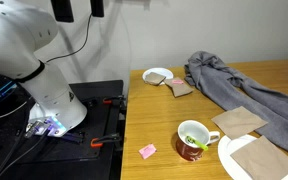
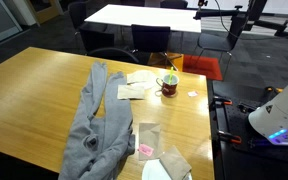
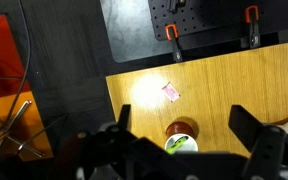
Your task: Remove the highlighter from the mug cup and place it on the table
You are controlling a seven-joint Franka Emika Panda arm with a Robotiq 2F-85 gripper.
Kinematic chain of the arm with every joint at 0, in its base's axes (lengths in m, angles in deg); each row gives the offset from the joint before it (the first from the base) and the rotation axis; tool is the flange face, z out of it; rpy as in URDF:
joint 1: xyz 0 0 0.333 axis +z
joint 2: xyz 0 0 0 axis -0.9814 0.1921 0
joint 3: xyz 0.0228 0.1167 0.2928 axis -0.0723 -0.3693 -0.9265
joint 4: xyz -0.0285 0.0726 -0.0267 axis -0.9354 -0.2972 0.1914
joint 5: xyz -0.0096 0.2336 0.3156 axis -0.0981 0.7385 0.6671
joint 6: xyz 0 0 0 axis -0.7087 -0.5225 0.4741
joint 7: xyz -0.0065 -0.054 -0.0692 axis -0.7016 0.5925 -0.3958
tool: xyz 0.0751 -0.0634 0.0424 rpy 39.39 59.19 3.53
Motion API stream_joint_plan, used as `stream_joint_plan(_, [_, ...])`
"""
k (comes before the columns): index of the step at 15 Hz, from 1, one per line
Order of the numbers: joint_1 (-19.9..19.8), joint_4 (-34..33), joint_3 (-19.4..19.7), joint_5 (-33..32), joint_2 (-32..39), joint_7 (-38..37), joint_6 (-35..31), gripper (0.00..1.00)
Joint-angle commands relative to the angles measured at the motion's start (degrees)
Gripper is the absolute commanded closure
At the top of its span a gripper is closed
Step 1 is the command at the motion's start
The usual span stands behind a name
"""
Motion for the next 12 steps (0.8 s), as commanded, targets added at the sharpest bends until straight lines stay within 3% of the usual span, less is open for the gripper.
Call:
stream_joint_plan(1, [0.9,-0.1,0.6,-0.4,0.0,-0.5,0.2,0.00])
stream_joint_plan(7, [0.9,-0.1,0.6,-0.4,0.0,-0.5,0.2,0.00])
stream_joint_plan(12, [1.3,-0.5,-0.7,2.1,4.1,-6.4,-6.4,0.00])
